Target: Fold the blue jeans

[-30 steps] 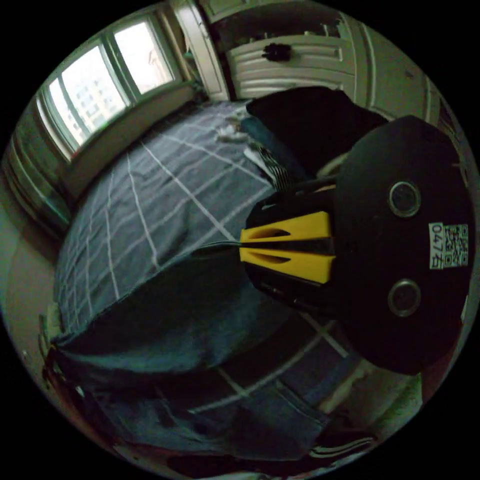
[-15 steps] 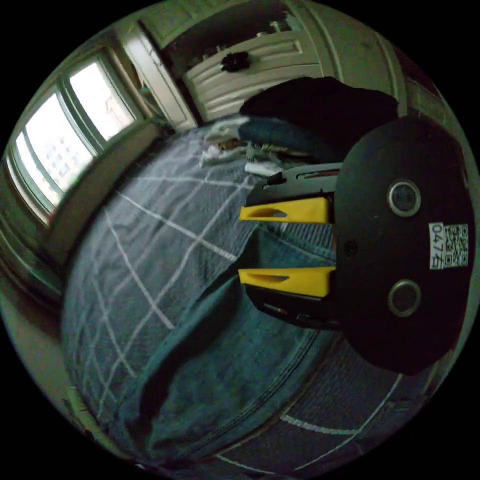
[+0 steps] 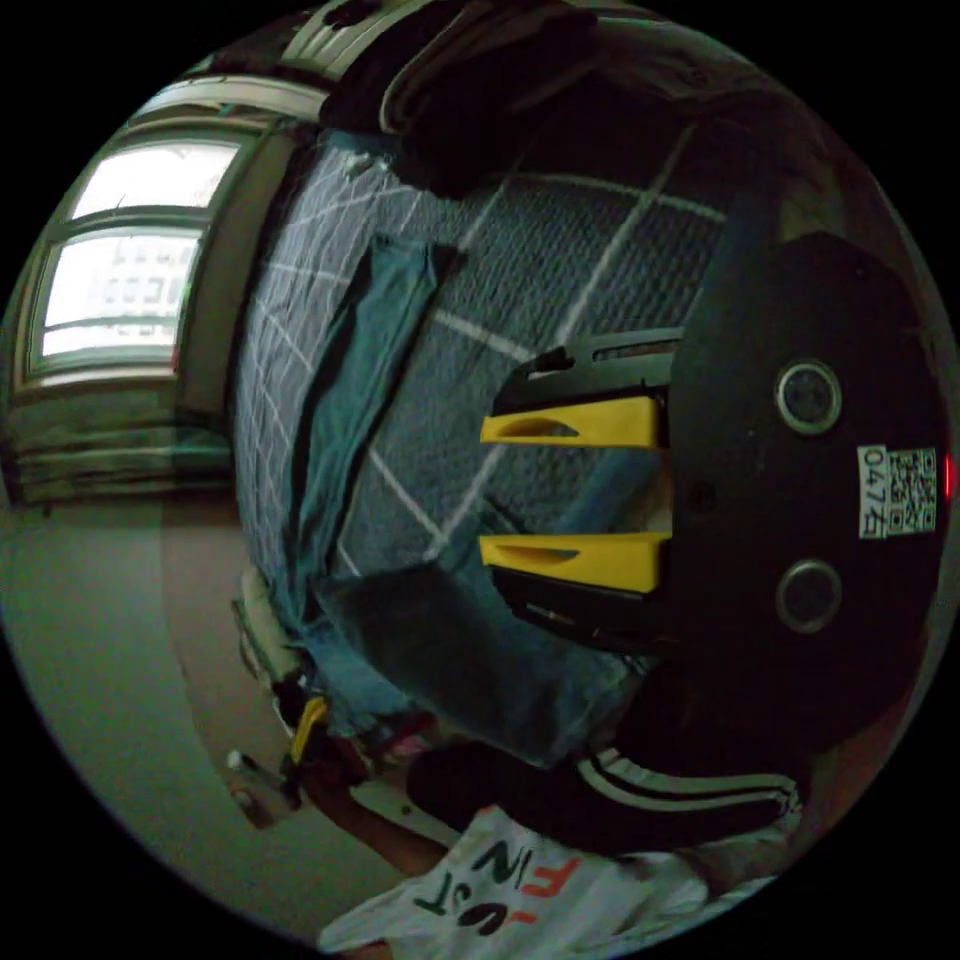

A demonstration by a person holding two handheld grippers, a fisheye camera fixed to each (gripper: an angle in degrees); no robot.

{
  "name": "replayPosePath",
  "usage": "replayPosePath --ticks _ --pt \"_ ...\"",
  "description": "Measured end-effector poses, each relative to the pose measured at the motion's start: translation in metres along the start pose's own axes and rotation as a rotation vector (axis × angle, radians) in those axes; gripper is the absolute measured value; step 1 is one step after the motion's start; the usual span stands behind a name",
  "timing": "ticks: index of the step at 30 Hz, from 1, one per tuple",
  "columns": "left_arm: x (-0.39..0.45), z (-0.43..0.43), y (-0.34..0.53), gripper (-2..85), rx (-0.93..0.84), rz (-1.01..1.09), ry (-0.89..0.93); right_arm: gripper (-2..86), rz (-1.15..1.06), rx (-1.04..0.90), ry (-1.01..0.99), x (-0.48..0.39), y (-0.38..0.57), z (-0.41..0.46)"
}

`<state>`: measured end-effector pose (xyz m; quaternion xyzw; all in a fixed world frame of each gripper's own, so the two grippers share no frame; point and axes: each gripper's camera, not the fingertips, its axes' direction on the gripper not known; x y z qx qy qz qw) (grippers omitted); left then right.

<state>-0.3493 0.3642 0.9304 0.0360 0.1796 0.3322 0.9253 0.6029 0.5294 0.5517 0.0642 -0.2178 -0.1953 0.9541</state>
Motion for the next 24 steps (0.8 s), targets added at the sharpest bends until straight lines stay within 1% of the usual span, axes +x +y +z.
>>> replayPosePath --ticks 2,3,5,6,7,10,11,14,15,18,19,20,22,24 --pt "0.031 0.012 -0.007 10.8 -0.016 0.07 0.009 11.9 -0.018 -0.085 0.001 -0.011 0.004 0.014" --pt "0.037 0.014 -0.009 11.9 -0.018 0.075 0.0 12.5 0.006 -0.114 -0.004 -0.012 0.005 0.021" --pt "0.06 0.016 -0.008 14.3 -0.03 0.072 -0.023 12.1 0.083 -0.097 -0.025 -0.011 0.007 0.022" --pt "0.066 0.015 -0.005 14.1 -0.026 0.072 -0.037 9.5 0.076 -0.099 -0.005 -0.017 0.009 0.02" --pt "0.077 0.012 0.005 13.8 -0.004 0.077 -0.075 7.0 0.024 -0.089 -0.009 -0.028 0.012 0.015" --pt "0.1 0.008 0.039 11.1 0.048 0.096 -0.14 2.1 -0.066 -0.062 0.006 -0.052 0.021 0.006" --pt "0.104 0.007 0.05 9.8 0.054 0.073 -0.142 1.7 -0.075 -0.068 0.01 -0.055 0.022 0.004" --pt "0.112 0.005 0.068 5.7 0.078 0.024 -0.146 0.4 -0.118 -0.071 0.107 -0.057 0.023 -0.016" --pt "0.114 0.004 0.07 5.5 0.085 0.028 -0.159 0.3 -0.13 -0.048 0.179 -0.054 0.021 -0.032" --pt "0.128 0.007 0.065 5.1 0.127 0.095 -0.316 0.2 -0.104 0.009 0.373 -0.028 0.016 -0.076" --pt "0.132 0.012 0.058 5.2 0.134 0.129 -0.383 0.1 -0.074 -0.009 0.422 -0.011 0.014 -0.088" --pt "0.135 0.021 0.049 5.5 0.126 0.161 -0.431 0.1 -0.061 -0.025 0.443 -0.003 0.013 -0.092" --pt "0.137 0.042 0.034 6.4 0.093 0.187 -0.454 0.1 -0.01 -0.101 0.431 0.032 0.014 -0.092" --pt "0.134 0.068 0.021 7.2 0.036 0.204 -0.405 0.2 0.024 -0.147 0.429 0.052 0.021 -0.084"
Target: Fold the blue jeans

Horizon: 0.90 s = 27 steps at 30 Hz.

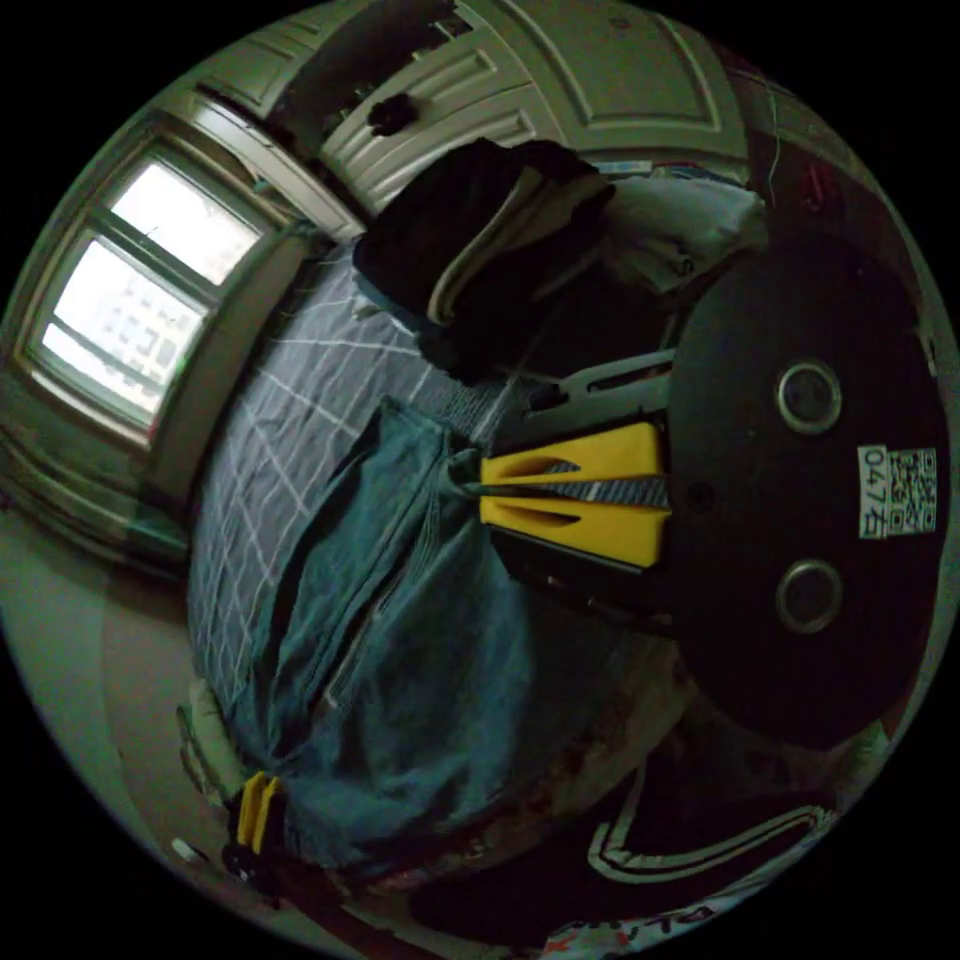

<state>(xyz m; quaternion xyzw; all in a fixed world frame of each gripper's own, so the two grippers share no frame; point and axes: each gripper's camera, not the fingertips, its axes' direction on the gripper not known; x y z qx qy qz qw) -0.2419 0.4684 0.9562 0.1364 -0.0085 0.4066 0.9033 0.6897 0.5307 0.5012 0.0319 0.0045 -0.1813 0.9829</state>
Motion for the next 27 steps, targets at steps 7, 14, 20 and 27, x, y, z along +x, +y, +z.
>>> replayPosePath --ticks 7,14,20,27 --pt "0.004 0.05 -0.008 9.2 -0.019 -0.028 0.205 0.2 0.091 0.135 0.066 0.021 0.03 -0.008" --pt "0.009 0.064 0.016 9.1 -0.067 -0.06 0.267 1.3 0.093 -0.03 0.031 0.027 0.043 0.042" --pt "-0.004 0.024 0.074 8.9 -0.029 -0.149 0.3 6.9 0.2 0.001 0.133 0.051 0.057 0.036" --pt "-0.03 -0.004 0.127 8.6 -0.003 -0.237 0.289 10.9 0.052 -0.106 -0.076 0.071 0.013 0.076"
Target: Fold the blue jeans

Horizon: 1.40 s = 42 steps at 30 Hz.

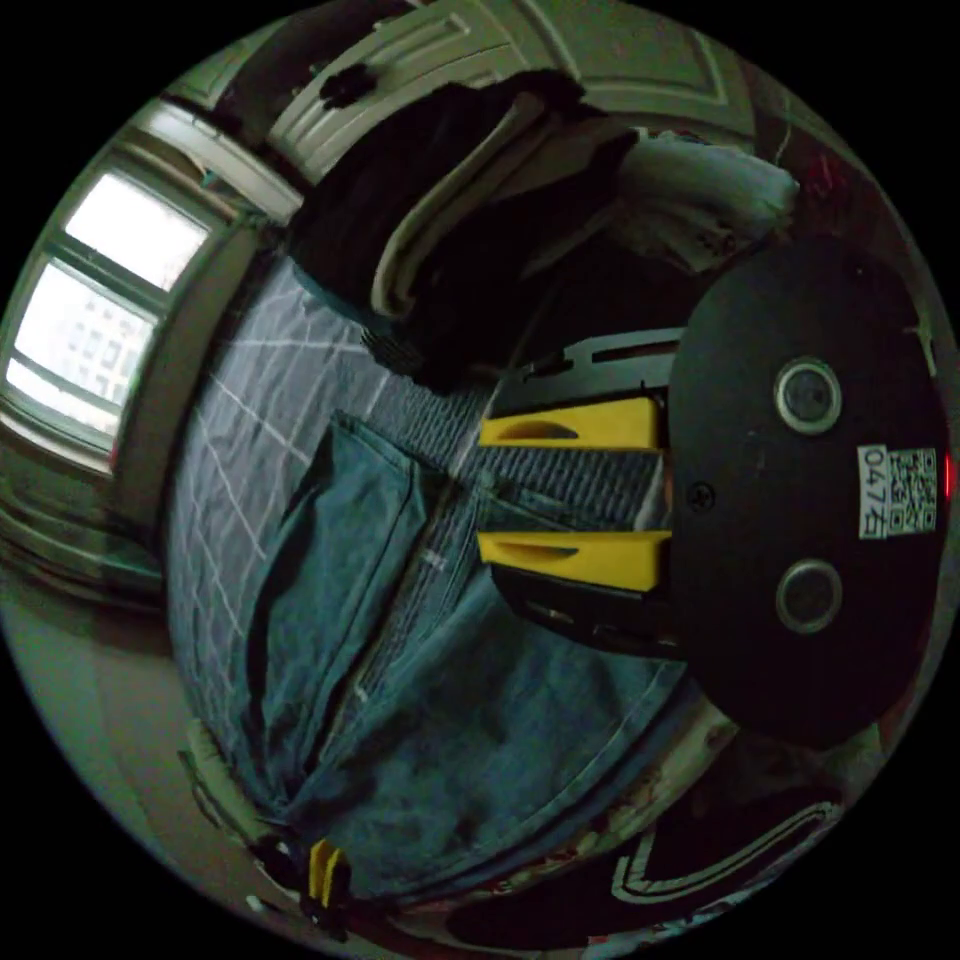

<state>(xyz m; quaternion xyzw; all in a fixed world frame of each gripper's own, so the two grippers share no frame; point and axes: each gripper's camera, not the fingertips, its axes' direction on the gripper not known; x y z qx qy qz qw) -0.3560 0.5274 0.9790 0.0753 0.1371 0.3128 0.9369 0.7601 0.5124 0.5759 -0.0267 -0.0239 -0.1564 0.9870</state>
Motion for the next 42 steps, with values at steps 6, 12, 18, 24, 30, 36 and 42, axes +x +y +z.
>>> replayPosePath --ticks 6,12,18,24,30,36,42 --pt "-0.029 -0.036 0.05 8.5 0.054 -0.074 -0.11 4.3 -0.055 -0.093 -0.166 0.003 -0.015 0.034" --pt "-0.081 -0.09 0.116 8.3 0.154 -0.291 -0.182 2.1 0.01 0.068 -0.01 -0.009 -0.016 0.016" --pt "-0.13 -0.141 0.172 8.6 0.135 -0.482 -0.309 10.7 0.154 -0.021 -0.029 -0.007 -0.019 0.039" --pt "-0.185 -0.184 0.227 10.2 0.112 -0.731 -0.409 12.5 0.164 0.139 -0.022 -0.035 0.009 -0.007" --pt "-0.24 -0.187 0.242 13.3 0.08 -0.873 -0.397 13.6 0.197 0.081 -0.024 -0.082 0.034 -0.005" --pt "-0.276 -0.186 0.236 2.2 0.147 -0.912 -0.273 11.6 0.271 0.018 -0.084 -0.111 0.009 0.016" --pt "-0.286 -0.224 0.232 0.4 0.225 -0.885 -0.245 2.3 0.263 0.008 -0.249 -0.136 -0.034 0.021"
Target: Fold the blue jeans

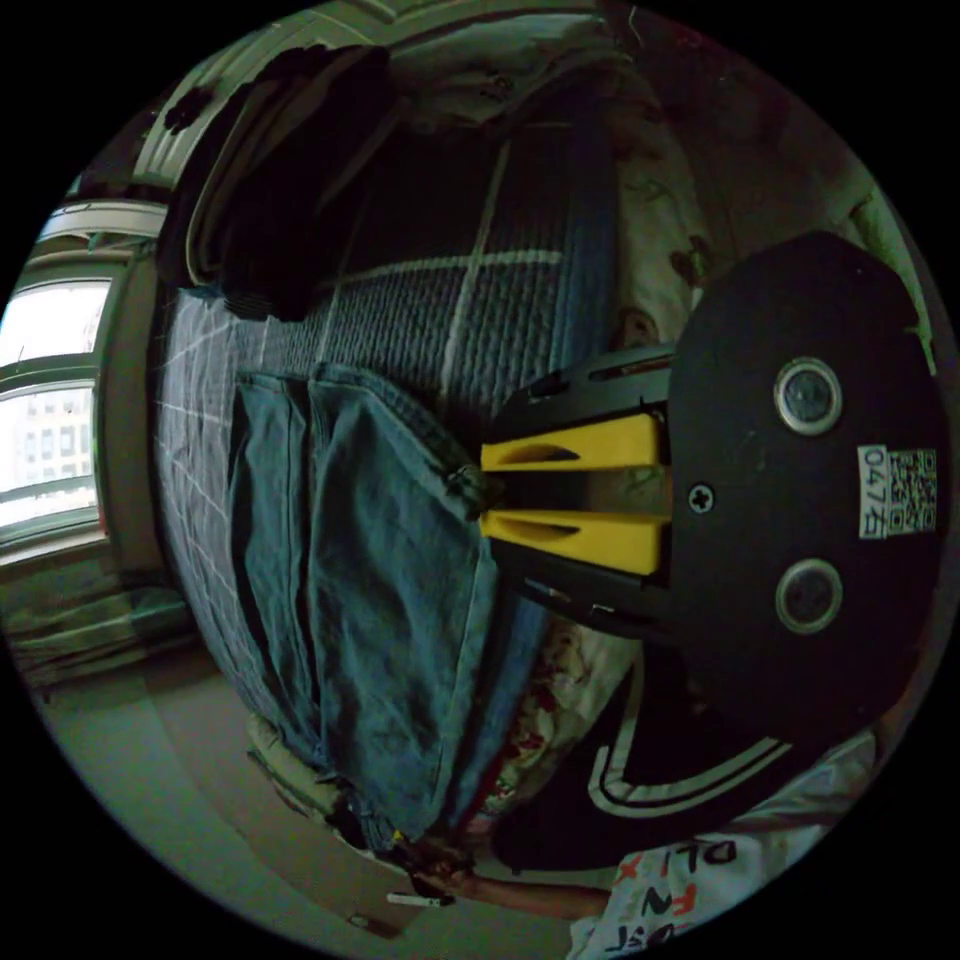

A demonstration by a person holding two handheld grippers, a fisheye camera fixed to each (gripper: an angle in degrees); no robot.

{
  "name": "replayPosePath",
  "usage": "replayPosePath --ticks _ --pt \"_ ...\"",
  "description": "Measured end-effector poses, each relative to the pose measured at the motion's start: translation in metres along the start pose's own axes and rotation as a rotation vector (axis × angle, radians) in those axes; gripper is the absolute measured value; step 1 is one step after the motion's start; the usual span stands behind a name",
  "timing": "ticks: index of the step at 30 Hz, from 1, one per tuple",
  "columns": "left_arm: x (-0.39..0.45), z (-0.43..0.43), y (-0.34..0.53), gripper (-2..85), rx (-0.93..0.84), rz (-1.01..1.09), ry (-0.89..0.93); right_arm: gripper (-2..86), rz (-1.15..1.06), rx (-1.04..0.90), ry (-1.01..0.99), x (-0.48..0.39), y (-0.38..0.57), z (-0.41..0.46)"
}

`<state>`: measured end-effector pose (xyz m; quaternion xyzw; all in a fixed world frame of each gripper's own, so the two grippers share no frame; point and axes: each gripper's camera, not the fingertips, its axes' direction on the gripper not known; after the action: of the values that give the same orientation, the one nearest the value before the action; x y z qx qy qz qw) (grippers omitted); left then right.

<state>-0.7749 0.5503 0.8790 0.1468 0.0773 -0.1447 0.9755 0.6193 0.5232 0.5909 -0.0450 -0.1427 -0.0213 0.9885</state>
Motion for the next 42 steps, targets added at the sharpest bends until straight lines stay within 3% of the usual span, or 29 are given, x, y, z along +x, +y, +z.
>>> replayPosePath --ticks 6,9,11,14,16,20,24,26,34,38,42 --pt "0.01 -0.027 -0.027 1.0 -0.08 0.108 -0.089 4.3 0.008 -0.059 -0.047 -0.041 -0.051 -0.013" --pt "-0.015 -0.006 -0.033 4.8 -0.192 0.01 -0.077 6.8 0.015 -0.191 -0.046 -0.061 -0.069 0.009" --pt "-0.031 -0.009 -0.027 7.3 -0.167 -0.032 -0.078 7.4 0.018 -0.228 0.005 -0.075 -0.074 0.021" --pt "-0.028 -0.039 -0.027 6.4 -0.08 0.028 -0.149 5.1 0.061 -0.01 0.116 -0.109 -0.081 0.001" --pt "-0.011 -0.051 -0.042 5.8 -0.066 0.13 -0.184 3.7 -0.022 0.125 0.197 -0.162 -0.109 -0.01" --pt "0.044 -0.042 -0.101 7.7 -0.036 0.362 -0.056 1.9 -0.332 0.207 0.16 -0.286 -0.192 0.005" --pt "0.071 0.007 -0.163 8.5 -0.146 0.389 -0.055 1.6 -0.554 0.329 0.027 -0.432 -0.279 0.031" --pt "0.061 0.03 -0.181 5.7 -0.193 0.301 -0.104 1.9 -0.634 0.371 -0.084 -0.49 -0.31 0.045" --pt "-0.005 0.071 -0.213 -0.4 -0.205 0.105 0.037 4.6 -0.968 0.277 -0.288 -0.754 -0.452 0.16" --pt "-0.004 0.07 -0.223 -0.9 -0.178 0.132 -0.14 4.8 -1.015 0.196 -0.348 -0.848 -0.507 0.211" --pt "-0.007 0.078 -0.229 -1.0 -0.169 0.105 -0.086 3.0 -1.028 0.075 -0.318 -0.928 -0.549 0.272"
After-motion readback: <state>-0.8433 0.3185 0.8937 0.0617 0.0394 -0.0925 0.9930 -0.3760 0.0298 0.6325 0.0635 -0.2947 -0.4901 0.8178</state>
